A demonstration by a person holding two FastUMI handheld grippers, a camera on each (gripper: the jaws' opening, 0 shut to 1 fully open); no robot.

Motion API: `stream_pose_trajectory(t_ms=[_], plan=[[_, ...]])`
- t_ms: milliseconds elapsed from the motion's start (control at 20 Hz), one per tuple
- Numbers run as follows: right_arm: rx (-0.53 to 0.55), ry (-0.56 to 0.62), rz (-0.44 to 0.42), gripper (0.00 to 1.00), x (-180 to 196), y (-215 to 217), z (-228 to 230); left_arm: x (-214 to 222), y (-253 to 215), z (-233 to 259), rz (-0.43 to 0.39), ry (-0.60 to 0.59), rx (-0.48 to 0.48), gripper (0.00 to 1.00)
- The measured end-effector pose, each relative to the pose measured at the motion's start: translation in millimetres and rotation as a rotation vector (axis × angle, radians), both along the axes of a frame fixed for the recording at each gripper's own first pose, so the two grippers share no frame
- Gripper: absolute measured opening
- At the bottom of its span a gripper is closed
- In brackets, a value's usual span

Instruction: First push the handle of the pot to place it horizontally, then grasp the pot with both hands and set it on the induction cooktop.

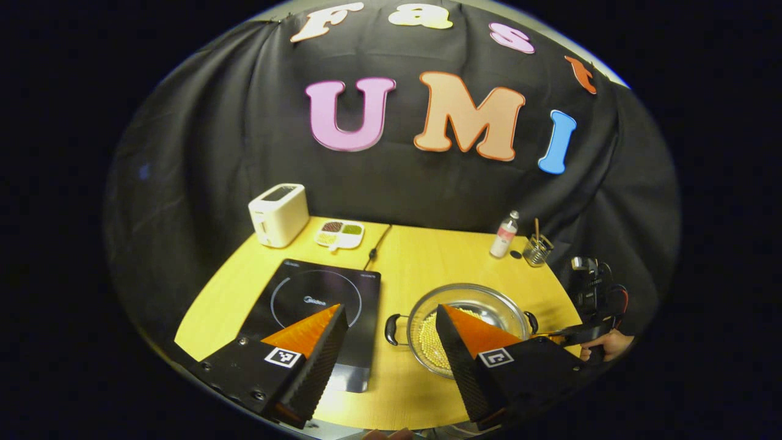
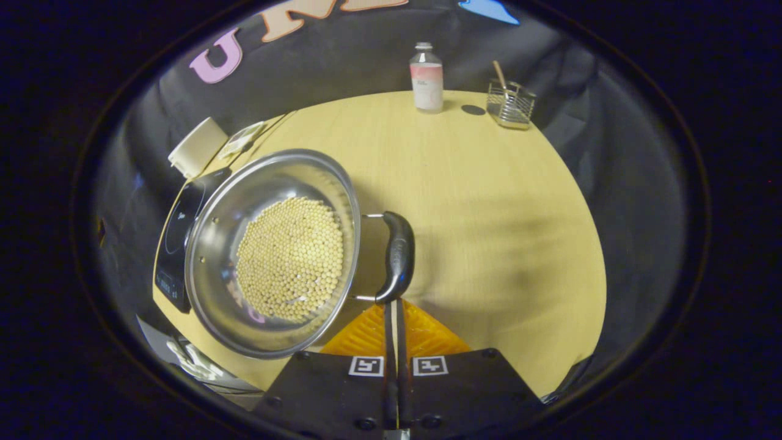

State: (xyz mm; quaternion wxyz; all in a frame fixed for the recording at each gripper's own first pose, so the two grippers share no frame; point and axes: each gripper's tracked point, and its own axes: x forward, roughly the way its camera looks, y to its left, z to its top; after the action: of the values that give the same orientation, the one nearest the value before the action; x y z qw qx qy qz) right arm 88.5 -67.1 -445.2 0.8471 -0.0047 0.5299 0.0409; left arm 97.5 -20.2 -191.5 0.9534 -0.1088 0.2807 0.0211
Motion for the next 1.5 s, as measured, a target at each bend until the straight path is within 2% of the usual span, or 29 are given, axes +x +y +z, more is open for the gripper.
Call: stream_pose_trajectory(t_ms=[100,150,200,350,400,600,750,850,950,1200,1300,1450,1500], plan=[[0.009,-0.017,-0.03,0.06,0.3,4.9,7.8,12.0,1.7,-11.3,-0.039,0.015,-0.042,0.92],[0.019,-0.024,-0.056,0.12,1.8,8.6,13.3,14.5,2.2,-18.2,-0.055,0.042,-0.064,0.93],[0.023,-0.039,-0.086,0.19,5.3,9.6,19.3,17.9,2.2,-26.2,-0.073,0.062,-0.085,0.93],[-0.048,-0.048,-0.136,0.52,9.8,3.1,23.5,27.3,8.8,-43.2,-0.131,0.093,-0.093,0.93],[-0.072,-0.049,-0.141,0.56,10.3,0.6,26.0,27.6,7.4,-50.3,-0.156,0.104,-0.092,0.93],[-0.058,-0.054,-0.17,0.87,12.6,14.6,39.5,37.0,-1.6,-77.3,-0.258,0.17,-0.093,0.93],[-0.073,-0.043,-0.145,0.92,14.9,20.6,36.6,41.7,-6.5,-96.9,-0.294,0.221,-0.075,0.93],[-0.084,-0.035,-0.122,0.99,19.6,20.2,31.6,44.2,-9.7,-111.3,-0.294,0.265,-0.062,0.93],[-0.093,-0.023,-0.108,0.99,26.2,16.1,24.7,43.7,-11.6,-125.2,-0.279,0.313,-0.057,0.93],[-0.03,0.02,-0.079,0.99,42.1,10.7,6.9,46.7,-22.6,-149.8,-0.221,0.405,-0.112,0.94],[-0.01,0.035,-0.06,0.94,47.0,9.0,-0.8,50.0,-28.9,-159.9,-0.207,0.432,-0.153,0.93],[0.014,0.055,-0.028,0.94,50.8,9.9,-8.7,50.5,-29.2,-175.6,-0.174,0.488,-0.201,0.94],[0.023,0.06,-0.023,0.98,52.6,9.8,-11.3,51.0,-27.5,-179.4,-0.167,0.501,-0.207,0.94]])
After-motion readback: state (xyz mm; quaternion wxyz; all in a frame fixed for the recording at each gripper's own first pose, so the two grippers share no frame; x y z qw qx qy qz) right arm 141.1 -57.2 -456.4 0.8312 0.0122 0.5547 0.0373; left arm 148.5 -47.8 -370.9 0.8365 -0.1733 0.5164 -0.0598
